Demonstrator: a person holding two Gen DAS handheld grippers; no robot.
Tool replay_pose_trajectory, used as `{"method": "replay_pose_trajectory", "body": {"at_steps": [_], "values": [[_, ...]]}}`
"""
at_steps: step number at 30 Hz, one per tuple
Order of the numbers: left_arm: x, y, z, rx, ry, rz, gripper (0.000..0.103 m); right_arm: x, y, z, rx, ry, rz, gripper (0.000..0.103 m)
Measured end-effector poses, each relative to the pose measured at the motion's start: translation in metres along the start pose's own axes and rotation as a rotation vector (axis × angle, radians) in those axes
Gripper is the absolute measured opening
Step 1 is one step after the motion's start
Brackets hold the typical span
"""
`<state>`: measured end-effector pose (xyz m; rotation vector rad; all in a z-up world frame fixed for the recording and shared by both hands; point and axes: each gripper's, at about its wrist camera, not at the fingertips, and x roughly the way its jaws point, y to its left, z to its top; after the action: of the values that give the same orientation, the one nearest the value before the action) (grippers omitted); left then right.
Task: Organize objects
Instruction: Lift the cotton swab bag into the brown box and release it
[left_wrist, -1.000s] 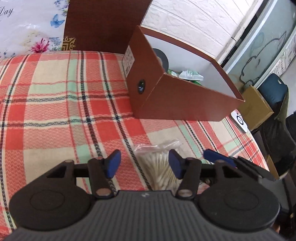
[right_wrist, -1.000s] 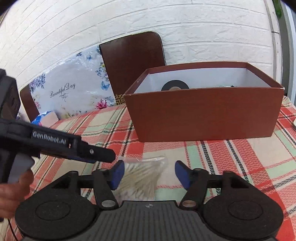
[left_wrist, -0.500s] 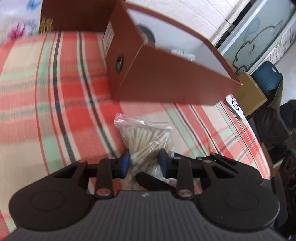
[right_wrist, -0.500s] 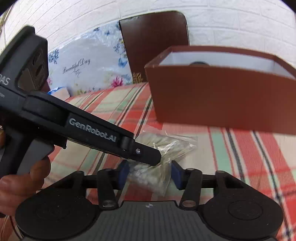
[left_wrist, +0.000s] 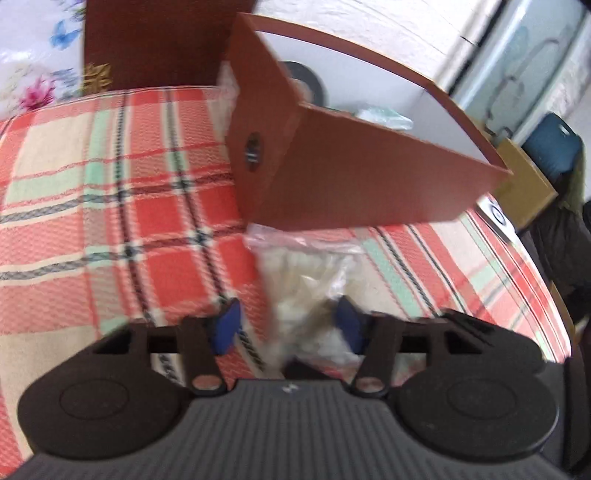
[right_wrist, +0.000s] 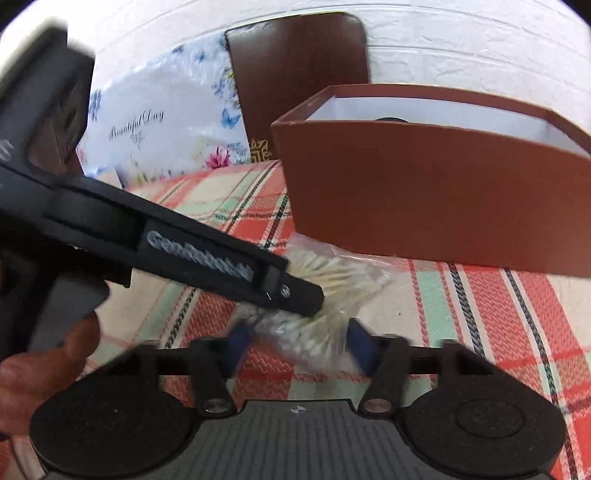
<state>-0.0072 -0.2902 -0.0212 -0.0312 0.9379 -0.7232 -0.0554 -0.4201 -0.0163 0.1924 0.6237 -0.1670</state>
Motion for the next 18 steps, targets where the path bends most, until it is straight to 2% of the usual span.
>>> {"method": "replay_pose_trajectory", "body": {"at_steps": [1, 3, 5, 9, 13, 18], "values": [[-0.003, -0.004, 0.000, 0.007, -0.006, 0.004, 0.035, -0.002, 0.003, 0.001, -0.008, -0.006, -0.016, 0.044], [-0.014, -0.014, -0.001, 0.044, -0.021, 0.023, 0.032, -0.012, 0.007, 0.002, -0.004, -0.022, -0.018, 0.040], [-0.033, -0.022, -0.004, 0.066, -0.055, 0.014, 0.031, -0.031, 0.011, 0.001, -0.012, -0.065, -0.020, 0.040], [-0.072, -0.039, -0.005, 0.084, -0.144, -0.013, 0.031, -0.069, 0.029, 0.004, -0.083, -0.184, -0.078, 0.040], [-0.098, -0.060, 0.020, 0.133, -0.243, -0.031, 0.031, -0.093, 0.028, 0.029, -0.128, -0.303, -0.125, 0.040], [-0.093, -0.087, 0.065, 0.199, -0.303, -0.033, 0.032, -0.095, 0.001, 0.064, -0.161, -0.383, -0.175, 0.040]]}}
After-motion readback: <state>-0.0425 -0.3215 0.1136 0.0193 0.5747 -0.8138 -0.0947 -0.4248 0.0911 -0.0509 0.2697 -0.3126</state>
